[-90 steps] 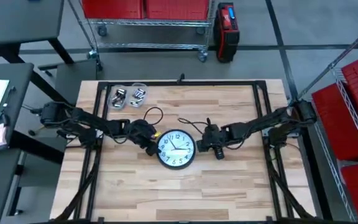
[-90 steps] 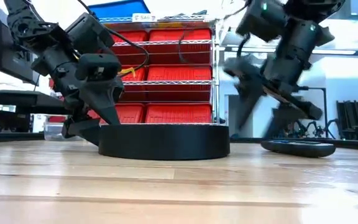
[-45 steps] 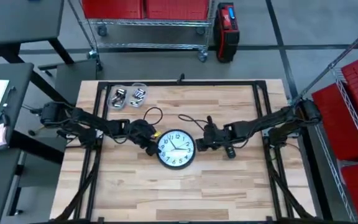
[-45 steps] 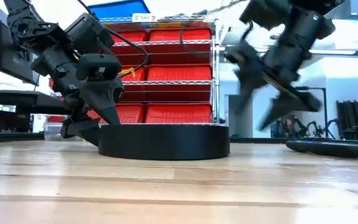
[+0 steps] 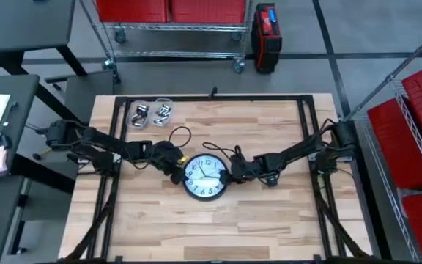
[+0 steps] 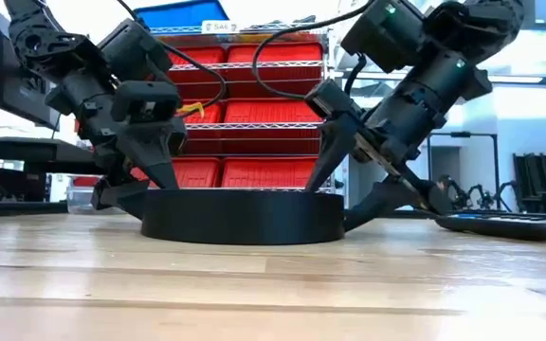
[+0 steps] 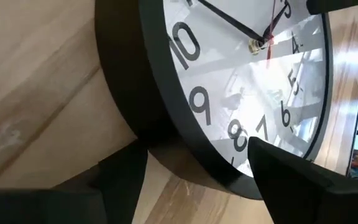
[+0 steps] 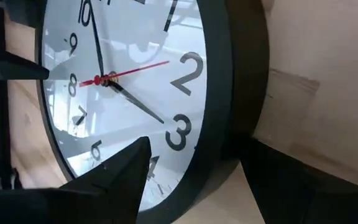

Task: Insert battery
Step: Insert the silver battery into the wall clock battery compartment

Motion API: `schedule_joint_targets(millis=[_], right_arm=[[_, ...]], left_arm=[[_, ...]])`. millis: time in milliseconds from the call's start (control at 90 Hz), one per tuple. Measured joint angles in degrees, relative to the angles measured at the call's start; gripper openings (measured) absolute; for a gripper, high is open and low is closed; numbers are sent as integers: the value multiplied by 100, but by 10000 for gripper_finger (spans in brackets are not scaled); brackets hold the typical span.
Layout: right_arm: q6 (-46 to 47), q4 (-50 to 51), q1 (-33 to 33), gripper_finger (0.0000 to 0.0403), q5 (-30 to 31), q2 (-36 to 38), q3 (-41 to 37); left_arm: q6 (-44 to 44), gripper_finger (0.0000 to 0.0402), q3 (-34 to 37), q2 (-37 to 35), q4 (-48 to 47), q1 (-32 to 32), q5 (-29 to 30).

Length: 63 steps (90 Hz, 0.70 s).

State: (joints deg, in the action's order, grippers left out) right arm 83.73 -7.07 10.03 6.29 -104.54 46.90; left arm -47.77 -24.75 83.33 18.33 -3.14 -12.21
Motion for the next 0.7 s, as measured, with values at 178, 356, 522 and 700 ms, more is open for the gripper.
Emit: schedule_joint_targets(millis=[178,356,522,700], right_arm=[[364,20,138,240,43,-97,12],[100,267,222,240,102,117,-11],[-468,188,299,241,135,273,-29],[-143,304,273,258,50,348,-31]], left_arm=[[74,256,0,0,16,0,15],[120,256,-13,7,85,0,44],[150,256,-15,9,87,-2,-17],[166,256,-17,7,85,-2,-46]])
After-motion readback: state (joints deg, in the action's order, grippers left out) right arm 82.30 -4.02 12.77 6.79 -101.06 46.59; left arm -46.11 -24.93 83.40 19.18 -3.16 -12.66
